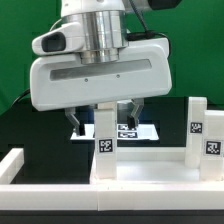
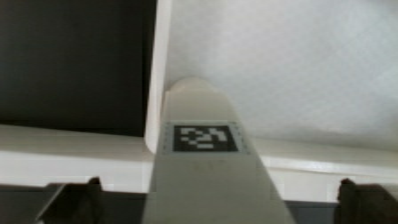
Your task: Assemble desk
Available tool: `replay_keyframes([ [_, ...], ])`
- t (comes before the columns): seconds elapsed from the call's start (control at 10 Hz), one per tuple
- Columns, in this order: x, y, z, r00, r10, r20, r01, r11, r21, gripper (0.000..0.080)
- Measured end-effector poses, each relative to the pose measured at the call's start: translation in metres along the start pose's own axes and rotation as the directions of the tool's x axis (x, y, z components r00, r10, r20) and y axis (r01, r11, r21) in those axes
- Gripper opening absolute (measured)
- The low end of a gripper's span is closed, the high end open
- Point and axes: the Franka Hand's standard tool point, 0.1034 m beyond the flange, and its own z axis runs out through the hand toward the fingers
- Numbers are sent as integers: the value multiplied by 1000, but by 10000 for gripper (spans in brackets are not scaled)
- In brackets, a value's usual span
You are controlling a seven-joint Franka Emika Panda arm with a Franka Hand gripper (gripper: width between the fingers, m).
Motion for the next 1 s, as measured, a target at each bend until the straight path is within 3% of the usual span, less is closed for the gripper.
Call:
replay_keyframes([
  [0.2, -1, 5, -1, 994, 112, -3, -112, 994, 2, 649],
  [0.3, -1, 5, 0, 994, 113, -3, -113, 994, 2, 505],
  [0.4, -1, 4, 0, 981, 195, -3, -195, 981, 4, 505],
  [0.5, -1, 4, 0, 967, 254, -2, -254, 967, 4, 365],
  [0.6, -1, 4, 0, 948, 319, -3, -319, 948, 4, 287],
  [0.8, 0, 3, 0, 880, 476, -8, -476, 880, 4, 287],
  [1.0, 3, -1, -1, 704, 710, -18, -710, 704, 3, 287],
])
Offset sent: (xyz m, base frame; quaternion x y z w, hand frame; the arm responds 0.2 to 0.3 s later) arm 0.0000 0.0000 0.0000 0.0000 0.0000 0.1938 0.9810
